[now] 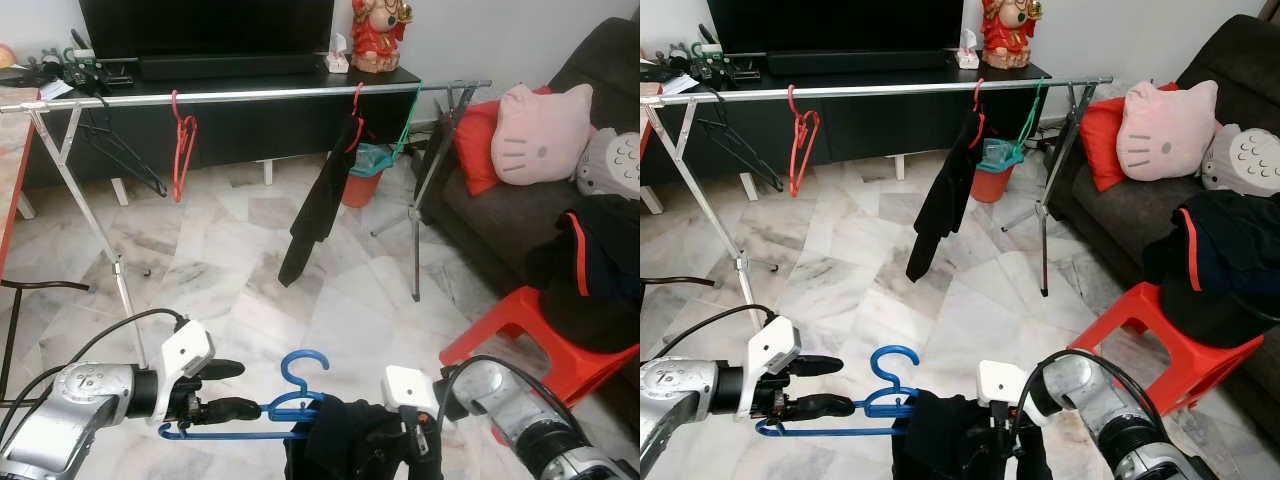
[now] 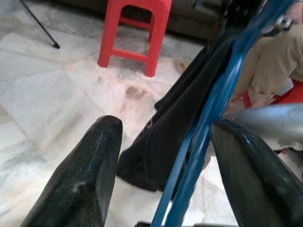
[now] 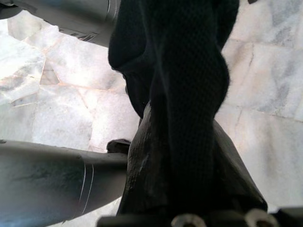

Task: Hang hanger

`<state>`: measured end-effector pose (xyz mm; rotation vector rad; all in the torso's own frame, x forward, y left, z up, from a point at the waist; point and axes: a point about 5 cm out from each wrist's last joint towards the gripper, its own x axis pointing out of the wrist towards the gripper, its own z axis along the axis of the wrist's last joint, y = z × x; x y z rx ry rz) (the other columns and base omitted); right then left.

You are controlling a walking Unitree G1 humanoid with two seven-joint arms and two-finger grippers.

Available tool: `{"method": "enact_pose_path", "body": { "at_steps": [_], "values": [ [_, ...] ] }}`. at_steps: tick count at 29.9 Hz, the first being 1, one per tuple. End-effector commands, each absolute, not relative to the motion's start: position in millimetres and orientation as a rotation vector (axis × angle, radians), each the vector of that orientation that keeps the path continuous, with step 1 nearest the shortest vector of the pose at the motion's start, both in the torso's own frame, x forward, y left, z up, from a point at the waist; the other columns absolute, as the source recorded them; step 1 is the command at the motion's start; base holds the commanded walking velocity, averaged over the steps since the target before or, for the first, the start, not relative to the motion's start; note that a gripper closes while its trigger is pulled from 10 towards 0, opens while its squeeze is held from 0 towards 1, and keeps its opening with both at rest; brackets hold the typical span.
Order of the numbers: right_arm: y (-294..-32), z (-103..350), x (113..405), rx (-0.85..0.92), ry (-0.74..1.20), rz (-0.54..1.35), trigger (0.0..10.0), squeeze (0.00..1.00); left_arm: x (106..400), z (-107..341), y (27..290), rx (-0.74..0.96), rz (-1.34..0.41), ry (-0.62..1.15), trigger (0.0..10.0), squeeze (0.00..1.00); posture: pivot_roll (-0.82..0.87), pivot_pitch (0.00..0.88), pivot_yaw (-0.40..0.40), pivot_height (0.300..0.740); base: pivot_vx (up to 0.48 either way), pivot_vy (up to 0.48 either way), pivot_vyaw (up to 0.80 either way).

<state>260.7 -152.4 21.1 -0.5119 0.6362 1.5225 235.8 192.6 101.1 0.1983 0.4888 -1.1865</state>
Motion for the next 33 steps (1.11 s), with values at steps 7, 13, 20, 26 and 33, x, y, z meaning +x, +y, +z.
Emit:
{"method": "enact_pose_path", "body": {
  "at_steps": [7,13,20,26,33],
  "values": [
    [-143.7,28.7,272.6,-0.565,0.562,1.483,0.0,0.00,234.3,97.6,173.5,0.198,-1.241,0.491,10.0,0.00,0.10,0.000,-0.116,0.740,0.000,0.000,0.00],
    [-137.0,34.8,281.6,-0.573,0.501,1.435,0.0,0.00,235.2,93.3,172.0,0.197,-1.231,0.505,10.0,0.00,0.10,0.000,-0.114,0.740,0.000,0.000,0.00],
    [-129.7,37.6,284.8,-0.585,0.467,1.437,0.0,0.00,243.0,88.6,172.0,0.214,-1.168,0.502,9.8,0.00,0.10,0.000,-0.112,0.740,0.000,0.000,0.00],
    [-128.2,37.2,283.9,-0.588,0.464,1.453,0.0,0.00,247.1,87.1,170.8,0.205,-1.135,0.496,0.0,0.00,0.10,0.000,-0.112,0.740,0.000,0.000,0.00],
    [-130.5,35.7,282.7,-0.590,0.469,1.453,0.0,0.00,249.1,86.7,174.7,0.218,-1.125,0.498,0.0,0.00,0.10,0.000,-0.113,0.740,0.000,0.000,0.00]
  ]
}}
